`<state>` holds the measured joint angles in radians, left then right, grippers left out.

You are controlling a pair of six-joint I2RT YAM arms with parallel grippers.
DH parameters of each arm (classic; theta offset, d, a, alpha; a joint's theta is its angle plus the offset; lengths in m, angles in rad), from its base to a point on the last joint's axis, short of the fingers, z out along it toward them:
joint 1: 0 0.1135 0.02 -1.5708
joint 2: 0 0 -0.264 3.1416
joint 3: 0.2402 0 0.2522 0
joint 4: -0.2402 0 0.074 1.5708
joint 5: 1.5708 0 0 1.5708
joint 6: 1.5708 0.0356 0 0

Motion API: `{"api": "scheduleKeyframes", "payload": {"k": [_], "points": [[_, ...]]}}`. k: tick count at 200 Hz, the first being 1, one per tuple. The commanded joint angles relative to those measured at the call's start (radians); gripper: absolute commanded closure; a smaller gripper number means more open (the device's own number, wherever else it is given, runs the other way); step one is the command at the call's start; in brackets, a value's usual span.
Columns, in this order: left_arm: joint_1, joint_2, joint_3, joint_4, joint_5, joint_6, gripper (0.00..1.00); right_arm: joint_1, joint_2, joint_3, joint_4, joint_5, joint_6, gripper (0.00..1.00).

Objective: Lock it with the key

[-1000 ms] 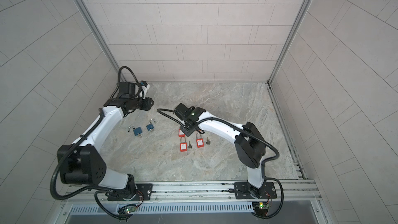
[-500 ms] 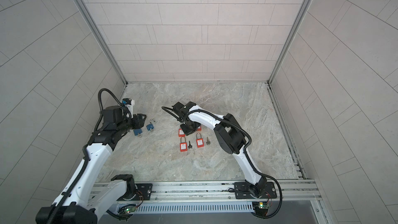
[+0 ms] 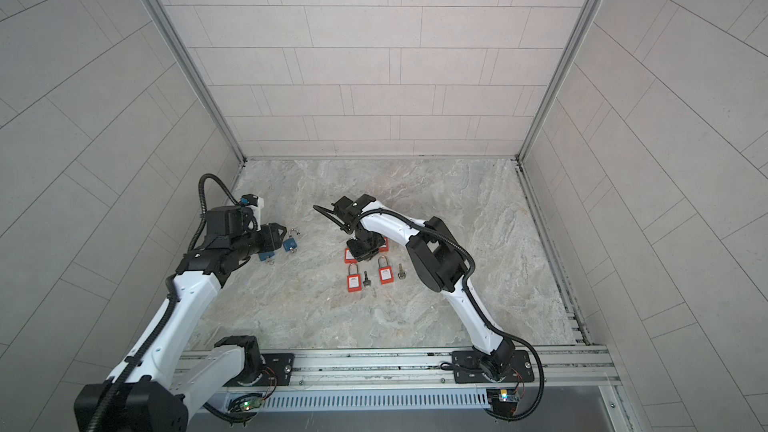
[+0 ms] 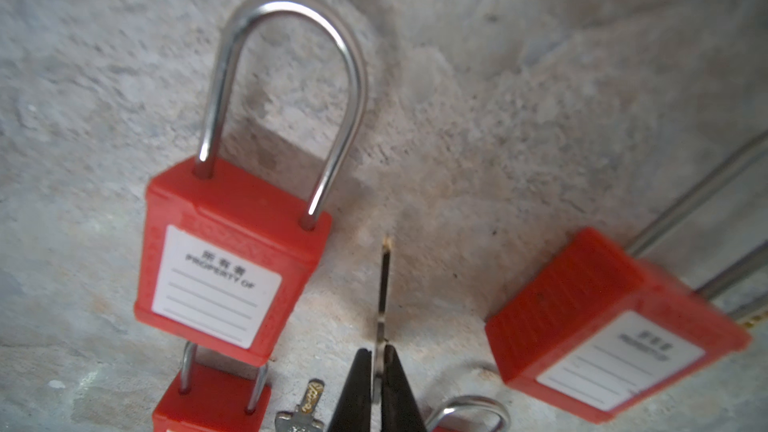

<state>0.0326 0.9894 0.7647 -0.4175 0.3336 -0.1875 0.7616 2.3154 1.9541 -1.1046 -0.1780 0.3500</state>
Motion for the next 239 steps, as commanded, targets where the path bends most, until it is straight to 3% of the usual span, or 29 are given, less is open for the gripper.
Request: {"api": "scheduleKeyframes", "payload": {"k": [1, 79, 168, 239], "points": [[0.008, 0.008, -0.01, -0.006, 0.017, -0.024, 0.48, -0.013, 0.018, 0.032, -0.039, -0.008, 0.01, 0.89], [0.007, 0.132, 0.054, -0.07, -0.023, 0.019, 0.41, 0.005, -0.166, -0.091, 0.102, 0.036, -0.031, 0.68], [0.008, 0.358, 0.204, -0.11, 0.002, 0.039, 0.4, 0.012, -0.247, -0.142, 0.188, 0.17, -0.166, 0.62], [0.007, 0.504, 0.286, -0.193, -0.051, 0.06, 0.39, 0.012, -0.282, -0.164, 0.199, 0.227, -0.208, 0.57]]}}
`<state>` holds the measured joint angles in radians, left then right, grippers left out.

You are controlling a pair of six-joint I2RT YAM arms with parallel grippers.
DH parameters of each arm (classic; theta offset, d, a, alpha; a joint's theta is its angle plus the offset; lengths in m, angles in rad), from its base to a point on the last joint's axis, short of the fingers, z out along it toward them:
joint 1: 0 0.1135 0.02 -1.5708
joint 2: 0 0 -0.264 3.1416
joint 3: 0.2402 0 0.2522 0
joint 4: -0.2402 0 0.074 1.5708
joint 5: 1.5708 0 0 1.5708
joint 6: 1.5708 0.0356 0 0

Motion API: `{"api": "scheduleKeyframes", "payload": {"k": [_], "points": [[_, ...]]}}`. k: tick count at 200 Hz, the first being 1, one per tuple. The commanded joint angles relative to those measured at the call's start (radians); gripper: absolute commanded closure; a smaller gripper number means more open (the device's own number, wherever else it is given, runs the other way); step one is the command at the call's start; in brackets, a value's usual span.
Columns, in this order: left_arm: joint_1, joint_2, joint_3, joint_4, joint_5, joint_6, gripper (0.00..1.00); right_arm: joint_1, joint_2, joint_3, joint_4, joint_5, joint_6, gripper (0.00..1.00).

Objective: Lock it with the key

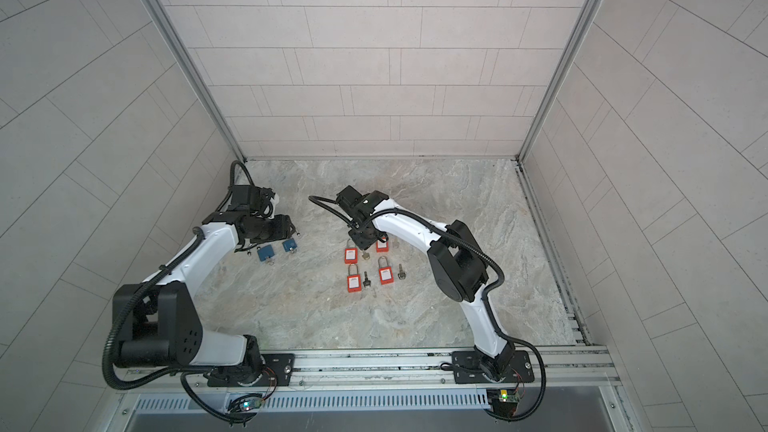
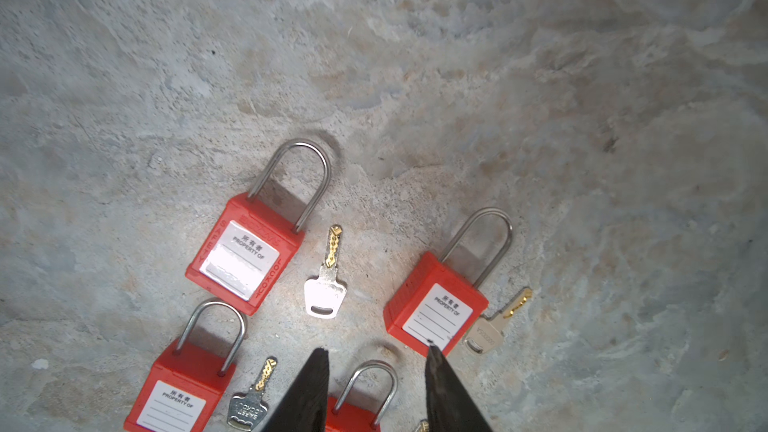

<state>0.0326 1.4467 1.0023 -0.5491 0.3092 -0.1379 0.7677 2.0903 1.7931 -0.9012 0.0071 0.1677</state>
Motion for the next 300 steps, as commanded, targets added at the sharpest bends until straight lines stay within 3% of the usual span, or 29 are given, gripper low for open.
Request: {"api": "scheduleKeyframes", "payload": {"k": [1, 121, 164, 300], "points": [[0.007, 0.048, 0.049, -0.062, -0.027, 0.011, 0.39, 0.006, -0.058, -0.003, -0.004, 0.043, -0.025, 0.57], [0.009, 0.342, 0.242, -0.077, -0.094, -0.074, 0.39, 0.005, -0.042, -0.046, 0.04, 0.029, -0.057, 0.54], [0.008, 0.437, 0.297, -0.094, -0.081, -0.104, 0.43, 0.005, -0.037, -0.046, 0.051, 0.014, -0.075, 0.55], [0.005, 0.384, 0.156, -0.06, -0.05, -0.196, 0.54, 0.006, -0.076, -0.098, 0.094, -0.02, -0.108, 0.55]]}}
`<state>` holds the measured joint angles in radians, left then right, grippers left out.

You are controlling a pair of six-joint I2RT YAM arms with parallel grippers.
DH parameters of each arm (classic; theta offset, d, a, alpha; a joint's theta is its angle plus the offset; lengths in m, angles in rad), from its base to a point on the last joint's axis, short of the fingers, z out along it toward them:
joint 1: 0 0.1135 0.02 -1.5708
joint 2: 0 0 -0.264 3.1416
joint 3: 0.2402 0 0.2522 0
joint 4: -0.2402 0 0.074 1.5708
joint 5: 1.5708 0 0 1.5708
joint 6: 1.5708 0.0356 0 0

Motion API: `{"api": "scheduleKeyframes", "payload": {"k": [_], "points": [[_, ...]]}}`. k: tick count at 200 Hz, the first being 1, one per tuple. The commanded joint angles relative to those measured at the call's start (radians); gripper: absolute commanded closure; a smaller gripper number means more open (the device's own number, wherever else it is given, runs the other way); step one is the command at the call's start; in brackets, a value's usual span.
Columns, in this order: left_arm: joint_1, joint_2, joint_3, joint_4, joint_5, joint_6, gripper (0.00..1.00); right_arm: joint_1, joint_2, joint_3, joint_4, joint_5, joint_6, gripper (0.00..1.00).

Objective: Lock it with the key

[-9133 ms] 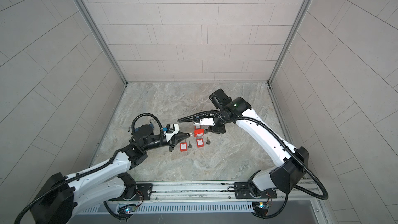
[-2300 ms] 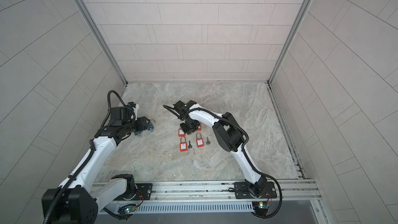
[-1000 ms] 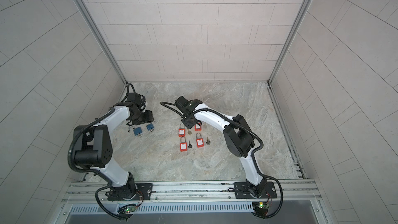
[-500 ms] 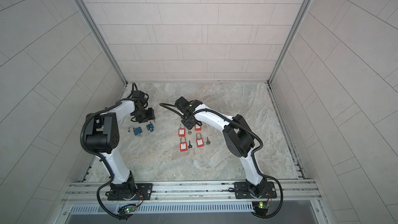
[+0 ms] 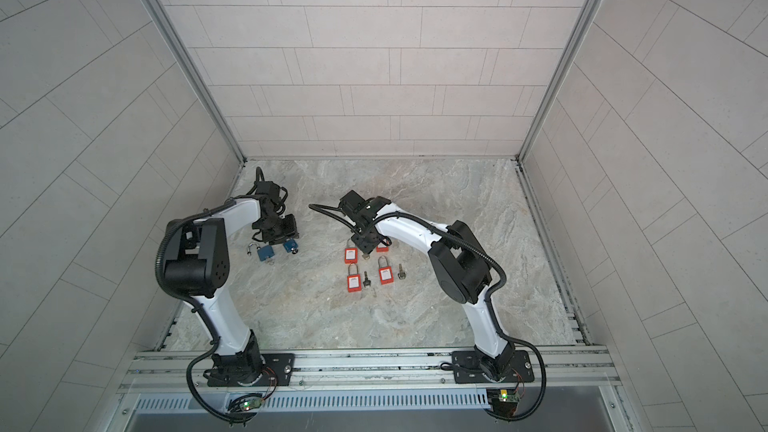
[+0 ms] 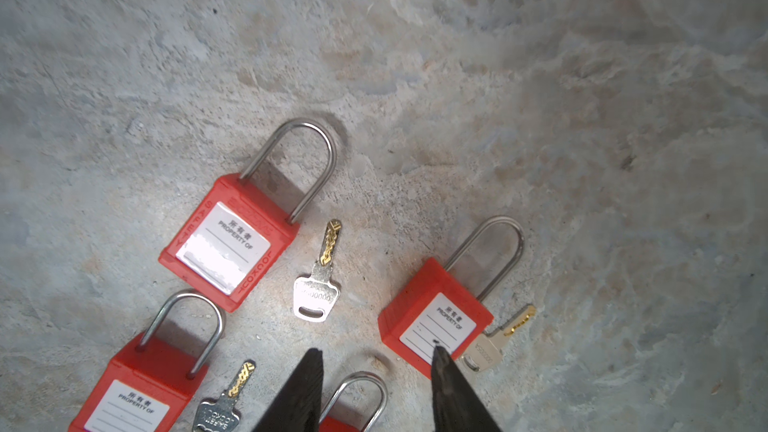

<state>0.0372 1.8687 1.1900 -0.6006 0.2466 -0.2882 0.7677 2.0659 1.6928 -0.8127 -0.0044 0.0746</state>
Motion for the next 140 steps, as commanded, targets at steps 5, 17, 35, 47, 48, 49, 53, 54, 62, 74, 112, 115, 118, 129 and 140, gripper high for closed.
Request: {"api": "scheduleKeyframes", "payload": {"k": [5, 17, 35, 47, 48, 49, 53, 54, 62, 74, 112, 115, 118, 129, 140], "points": [[-0.001, -0.044, -0.039, -0.006, 0.018, -0.051, 0.54, 0.006, -0.053, 0.002, 0.006, -0.009, -0.016, 0.55], [-0.005, -0.065, -0.06, 0.003, 0.033, -0.064, 0.56, 0.005, -0.053, 0.001, 0.007, -0.013, -0.024, 0.55], [-0.015, -0.093, -0.092, 0.013, 0.045, -0.082, 0.59, 0.006, -0.059, -0.002, 0.015, -0.02, -0.035, 0.56], [-0.024, -0.115, -0.116, 0.019, 0.049, -0.093, 0.6, 0.005, -0.062, -0.004, 0.023, -0.026, -0.046, 0.56], [-0.026, -0.117, -0.118, 0.019, 0.05, -0.094, 0.6, 0.005, -0.062, -0.005, 0.024, -0.027, -0.047, 0.56], [-0.026, -0.118, -0.12, 0.02, 0.05, -0.095, 0.6, 0.005, -0.062, -0.004, 0.024, -0.029, -0.049, 0.56], [-0.031, -0.124, -0.127, 0.02, 0.049, -0.096, 0.61, 0.006, -0.062, -0.003, 0.027, -0.031, -0.053, 0.57], [-0.032, -0.125, -0.129, 0.02, 0.049, -0.097, 0.61, 0.006, -0.062, -0.002, 0.027, -0.033, -0.054, 0.57], [-0.039, -0.136, -0.142, 0.02, 0.051, -0.101, 0.62, 0.005, -0.063, 0.001, 0.027, -0.035, -0.061, 0.57], [-0.052, -0.156, -0.166, 0.027, 0.054, -0.104, 0.63, 0.005, -0.062, 0.009, 0.027, -0.046, -0.076, 0.57], [-0.092, -0.218, -0.25, 0.065, 0.071, -0.144, 0.64, 0.006, -0.059, 0.034, 0.027, -0.081, -0.119, 0.58], [-0.096, -0.222, -0.254, 0.068, 0.073, -0.147, 0.65, 0.005, -0.059, 0.036, 0.025, -0.086, -0.123, 0.57], [-0.101, -0.223, -0.26, 0.072, 0.075, -0.148, 0.65, 0.005, -0.058, 0.038, 0.024, -0.089, -0.126, 0.58], [-0.116, -0.233, -0.279, 0.084, 0.08, -0.156, 0.65, 0.006, -0.056, 0.047, 0.024, -0.098, -0.136, 0.58], [-0.126, -0.244, -0.292, 0.095, 0.087, -0.16, 0.65, 0.005, -0.055, 0.054, 0.024, -0.107, -0.151, 0.58]]}}
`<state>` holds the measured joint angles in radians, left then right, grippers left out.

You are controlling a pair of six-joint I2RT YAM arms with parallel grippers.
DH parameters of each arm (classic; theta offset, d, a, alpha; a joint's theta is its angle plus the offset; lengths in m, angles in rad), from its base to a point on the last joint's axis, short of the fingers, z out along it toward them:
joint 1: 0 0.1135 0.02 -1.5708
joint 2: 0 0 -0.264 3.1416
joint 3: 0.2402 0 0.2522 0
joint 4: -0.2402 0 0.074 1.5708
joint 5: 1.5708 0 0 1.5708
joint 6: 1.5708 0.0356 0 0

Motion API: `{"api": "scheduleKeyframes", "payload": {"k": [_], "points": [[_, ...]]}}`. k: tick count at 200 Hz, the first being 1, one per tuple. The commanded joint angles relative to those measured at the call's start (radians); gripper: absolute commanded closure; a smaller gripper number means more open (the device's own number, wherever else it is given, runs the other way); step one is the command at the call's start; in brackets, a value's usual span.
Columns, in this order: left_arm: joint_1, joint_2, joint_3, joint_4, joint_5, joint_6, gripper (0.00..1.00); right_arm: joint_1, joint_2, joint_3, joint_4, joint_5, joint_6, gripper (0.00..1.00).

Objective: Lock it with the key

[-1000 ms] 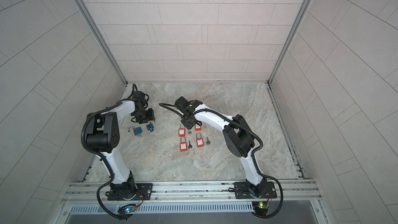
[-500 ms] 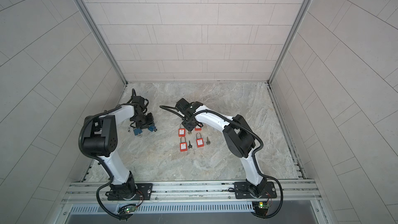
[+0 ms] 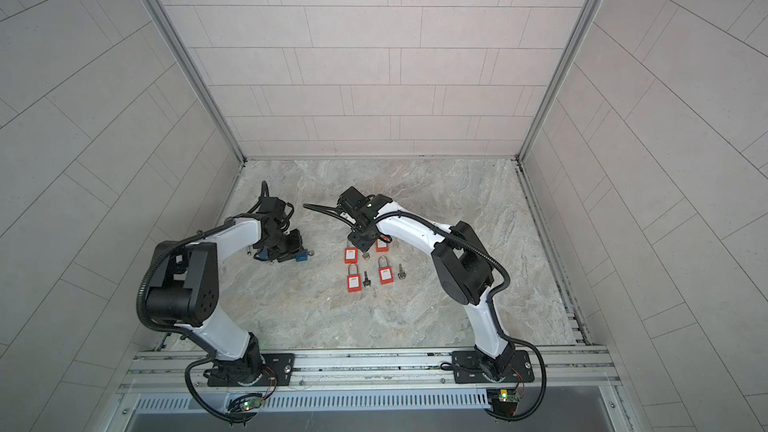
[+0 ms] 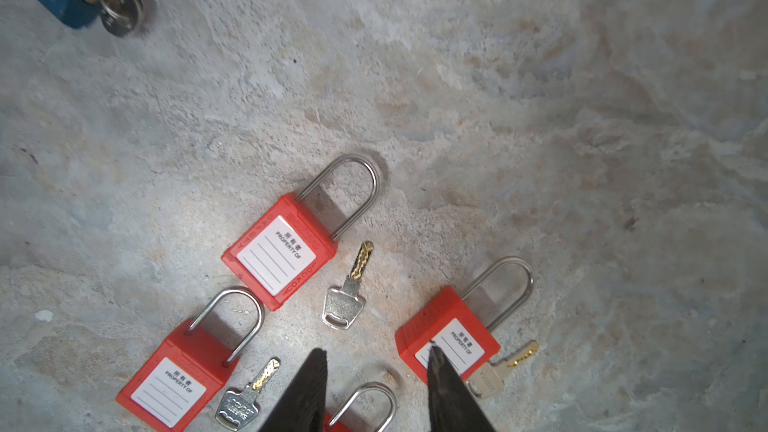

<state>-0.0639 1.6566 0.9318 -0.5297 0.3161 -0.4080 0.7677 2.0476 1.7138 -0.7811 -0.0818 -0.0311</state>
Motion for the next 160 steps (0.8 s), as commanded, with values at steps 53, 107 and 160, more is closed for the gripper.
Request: {"api": "scheduleKeyframes", "payload": {"k": [53, 107, 160], "points": [[0.04, -0.236, -0.014, -0.042, -0.031, -0.012, 0.56, 0.007, -0.061, 0.005, 0.057, -0.196, -0.25, 0.59], [0.291, -0.405, 0.008, -0.105, 0.062, -0.023, 0.5, 0.062, -0.034, -0.047, 0.206, -0.352, -0.606, 0.56], [0.462, -0.429, -0.04, -0.074, 0.224, -0.049, 0.48, 0.124, 0.209, 0.232, 0.124, -0.375, -0.612, 0.53]]}}
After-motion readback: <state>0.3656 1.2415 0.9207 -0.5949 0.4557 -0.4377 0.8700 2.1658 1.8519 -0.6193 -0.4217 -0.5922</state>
